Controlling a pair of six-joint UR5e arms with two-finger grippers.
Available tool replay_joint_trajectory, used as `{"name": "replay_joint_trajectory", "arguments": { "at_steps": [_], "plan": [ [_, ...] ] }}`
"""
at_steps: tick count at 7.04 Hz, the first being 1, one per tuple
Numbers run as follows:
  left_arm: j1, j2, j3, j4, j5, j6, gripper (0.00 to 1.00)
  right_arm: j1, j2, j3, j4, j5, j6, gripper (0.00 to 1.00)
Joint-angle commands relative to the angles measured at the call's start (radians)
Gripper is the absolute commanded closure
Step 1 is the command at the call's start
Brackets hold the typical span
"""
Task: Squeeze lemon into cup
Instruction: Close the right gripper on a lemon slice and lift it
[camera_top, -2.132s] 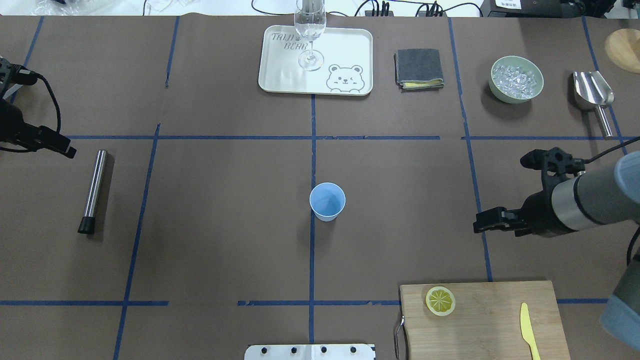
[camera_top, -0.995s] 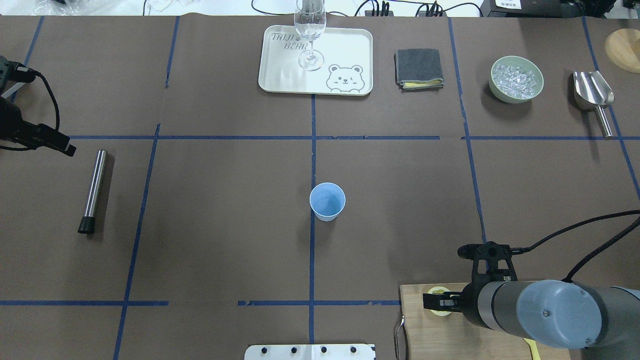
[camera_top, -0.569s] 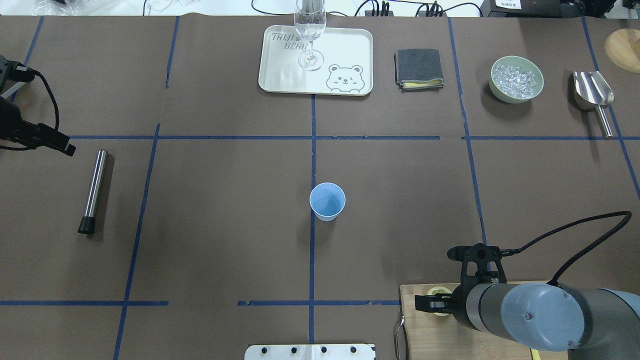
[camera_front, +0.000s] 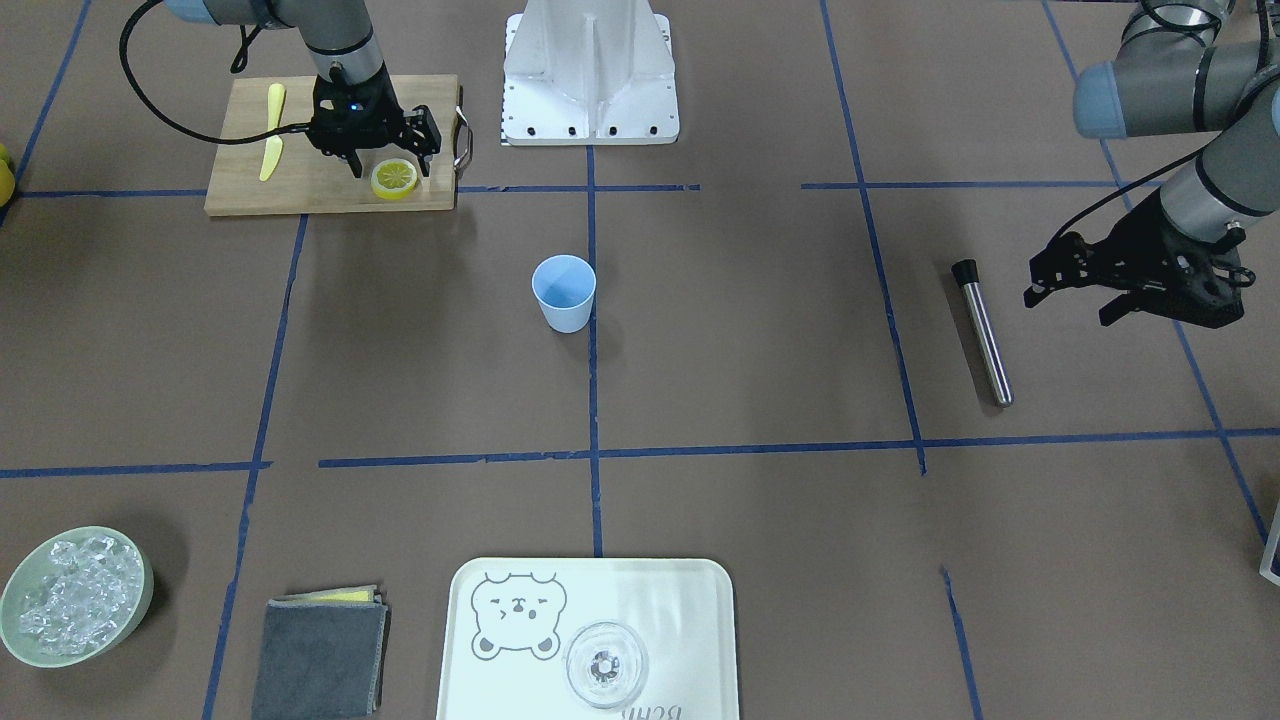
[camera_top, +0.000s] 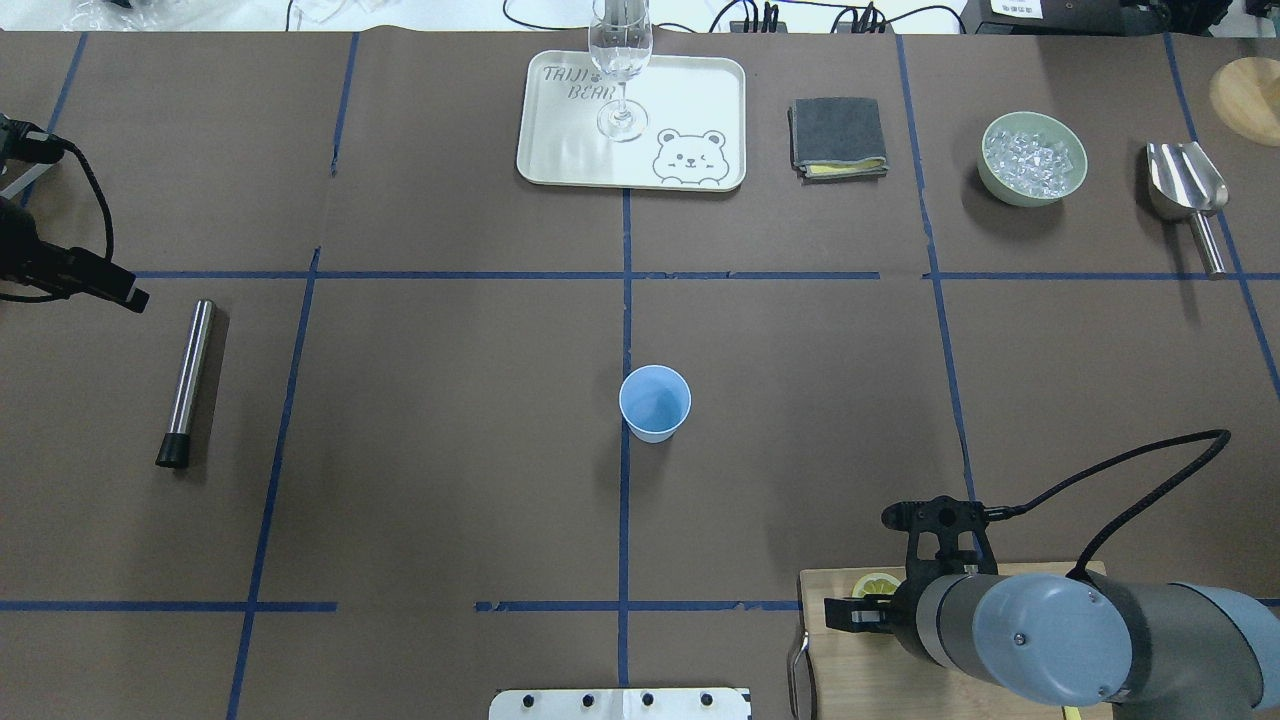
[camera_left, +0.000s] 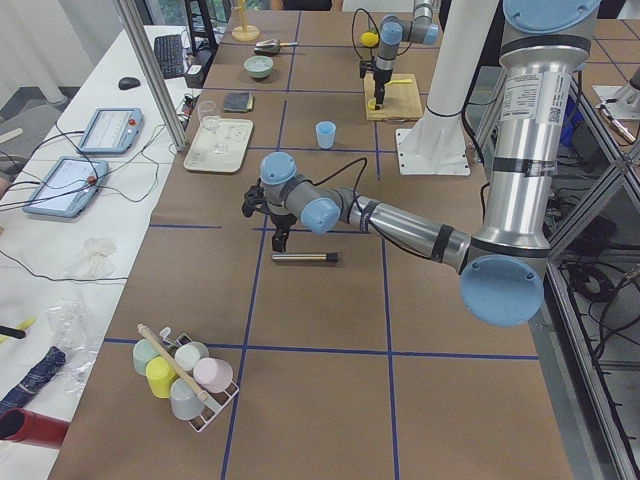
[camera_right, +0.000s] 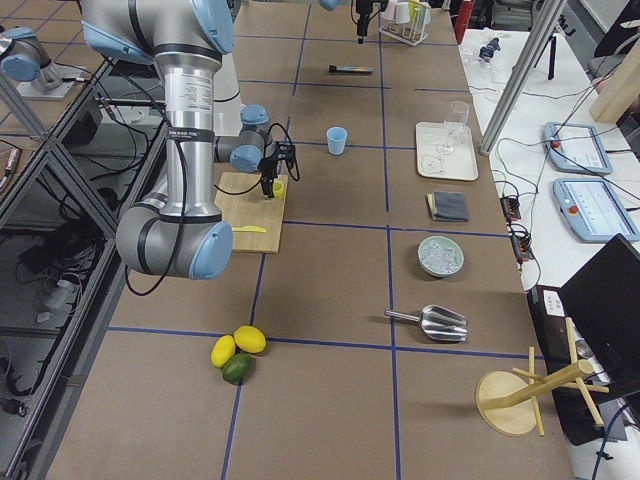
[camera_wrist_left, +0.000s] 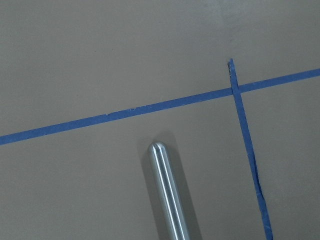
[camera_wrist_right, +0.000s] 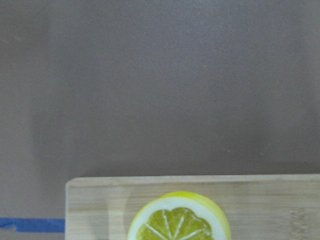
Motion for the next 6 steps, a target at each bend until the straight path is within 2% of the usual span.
{"name": "replay_joint_trajectory", "arguments": {
  "at_steps": [1,3,6],
  "plan": [
    [0.000,0.000,-0.006,0.001,-0.002,0.000,0.00,0.002,-0.001,-0.003,0.000,0.000,0.000,0.22],
    [0.000,0.002,-0.009,0.001,-0.002,-0.020,0.00,0.002,0.000,0.002,0.000,0.000,0.000,0.60],
    [0.000,0.002,-0.016,0.001,-0.003,-0.021,0.00,0.019,-0.006,0.020,0.000,0.002,0.000,0.61]
  ]
}}
